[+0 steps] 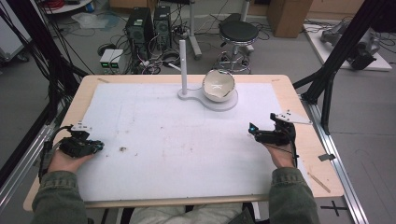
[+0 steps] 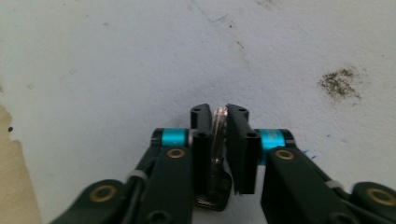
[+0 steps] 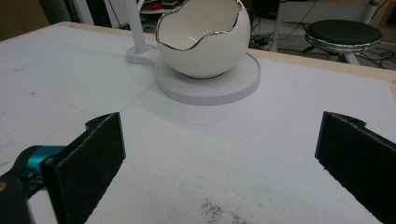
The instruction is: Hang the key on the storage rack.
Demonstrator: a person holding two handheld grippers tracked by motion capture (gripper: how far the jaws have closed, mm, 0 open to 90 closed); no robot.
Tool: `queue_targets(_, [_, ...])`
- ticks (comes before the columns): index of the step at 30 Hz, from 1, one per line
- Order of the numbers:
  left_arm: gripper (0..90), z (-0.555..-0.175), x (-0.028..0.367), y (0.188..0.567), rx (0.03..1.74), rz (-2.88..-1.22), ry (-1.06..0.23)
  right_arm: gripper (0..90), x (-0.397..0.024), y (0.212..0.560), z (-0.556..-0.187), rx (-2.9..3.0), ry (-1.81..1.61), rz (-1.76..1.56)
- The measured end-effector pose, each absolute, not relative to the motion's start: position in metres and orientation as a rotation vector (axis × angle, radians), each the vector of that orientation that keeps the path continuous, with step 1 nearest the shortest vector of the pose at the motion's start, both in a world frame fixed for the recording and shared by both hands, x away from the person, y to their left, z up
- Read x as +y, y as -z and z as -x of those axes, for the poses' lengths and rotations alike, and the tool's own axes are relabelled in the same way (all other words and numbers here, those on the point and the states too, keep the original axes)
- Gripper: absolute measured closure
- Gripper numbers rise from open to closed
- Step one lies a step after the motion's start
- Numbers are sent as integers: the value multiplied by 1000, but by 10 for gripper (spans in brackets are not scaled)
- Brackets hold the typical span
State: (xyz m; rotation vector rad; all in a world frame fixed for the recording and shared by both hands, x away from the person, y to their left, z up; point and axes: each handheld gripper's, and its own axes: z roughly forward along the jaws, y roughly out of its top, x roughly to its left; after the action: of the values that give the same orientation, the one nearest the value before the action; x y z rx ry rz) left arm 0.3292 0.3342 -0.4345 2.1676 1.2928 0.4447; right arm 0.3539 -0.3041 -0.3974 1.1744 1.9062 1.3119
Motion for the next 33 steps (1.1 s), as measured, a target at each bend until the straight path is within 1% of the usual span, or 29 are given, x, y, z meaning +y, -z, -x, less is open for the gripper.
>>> queue_targets(14, [829, -329, 337, 431, 1308, -2126, -421, 5, -303, 398, -354, 1912, -1312, -1178])
queue_targets(24, [830, -326, 337, 423, 1277, -2100, -460, 5, -303, 398, -354, 1915, -1311, -1175])
queue_targets(33, [830, -322, 343, 415, 1273, -2030, -483, 5, -303, 398, -354, 1919, -1309, -1170])
